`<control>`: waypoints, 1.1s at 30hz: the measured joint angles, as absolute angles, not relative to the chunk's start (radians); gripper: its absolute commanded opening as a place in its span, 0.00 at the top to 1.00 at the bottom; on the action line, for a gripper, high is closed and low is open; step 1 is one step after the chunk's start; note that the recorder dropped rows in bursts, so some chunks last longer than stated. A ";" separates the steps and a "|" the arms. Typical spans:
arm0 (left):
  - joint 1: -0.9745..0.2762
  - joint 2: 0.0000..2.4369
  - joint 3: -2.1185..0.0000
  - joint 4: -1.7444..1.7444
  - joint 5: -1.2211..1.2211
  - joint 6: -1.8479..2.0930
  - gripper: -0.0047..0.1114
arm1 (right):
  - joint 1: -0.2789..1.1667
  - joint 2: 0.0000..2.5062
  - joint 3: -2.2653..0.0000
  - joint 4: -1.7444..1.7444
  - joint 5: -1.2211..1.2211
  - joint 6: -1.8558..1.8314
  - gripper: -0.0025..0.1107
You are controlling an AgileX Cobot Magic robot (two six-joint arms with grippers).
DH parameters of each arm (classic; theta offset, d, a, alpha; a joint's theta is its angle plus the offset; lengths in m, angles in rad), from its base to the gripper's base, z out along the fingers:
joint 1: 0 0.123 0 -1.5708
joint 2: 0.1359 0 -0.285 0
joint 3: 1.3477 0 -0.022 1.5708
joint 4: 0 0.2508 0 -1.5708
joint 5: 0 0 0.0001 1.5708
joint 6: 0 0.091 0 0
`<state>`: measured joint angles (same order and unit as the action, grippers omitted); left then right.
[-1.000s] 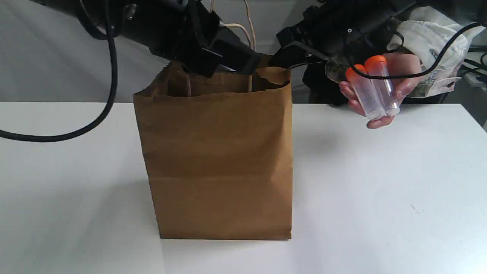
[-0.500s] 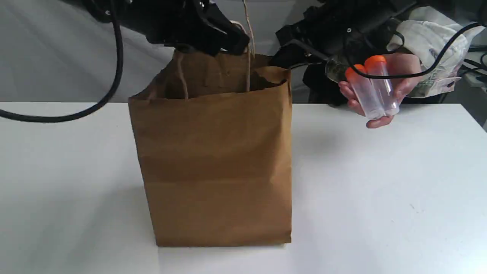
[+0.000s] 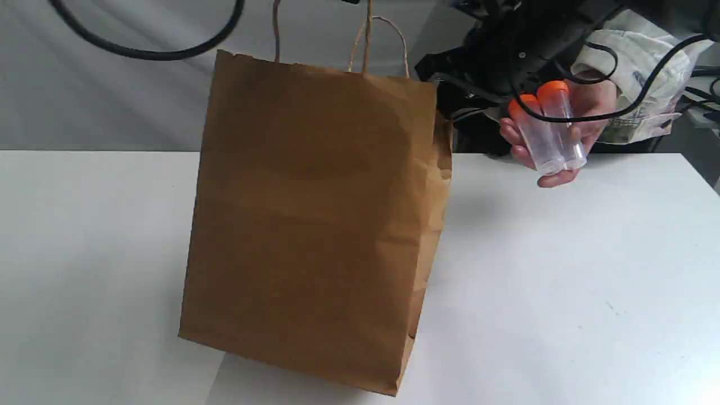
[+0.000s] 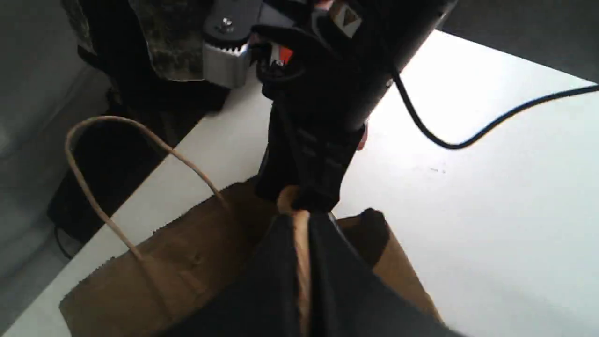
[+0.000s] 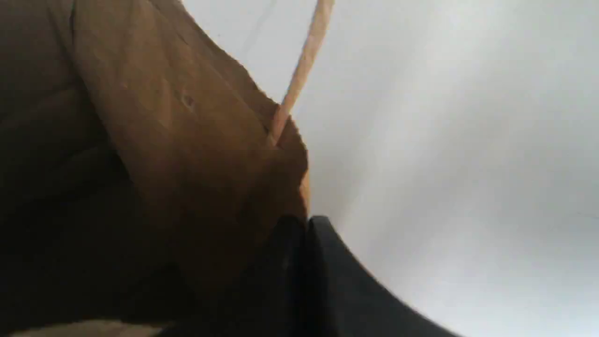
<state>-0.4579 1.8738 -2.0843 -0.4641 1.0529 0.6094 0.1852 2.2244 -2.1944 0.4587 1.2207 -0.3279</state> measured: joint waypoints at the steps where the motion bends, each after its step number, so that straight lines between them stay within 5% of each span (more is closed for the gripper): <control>1: -0.462 1.887 -2.108 -0.461 1.055 0.598 0.96 | 0.185 2.224 -2.194 0.449 1.221 -0.321 0.98; 33: -0.465 1.930 -2.180 -0.436 1.109 0.541 0.96 | 0.185 2.226 -2.194 0.412 1.221 -0.288 0.98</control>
<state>-0.4649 1.9303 -2.1804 -0.4362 1.1094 0.5408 0.1852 2.2260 -2.1944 0.4116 1.2207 -0.2875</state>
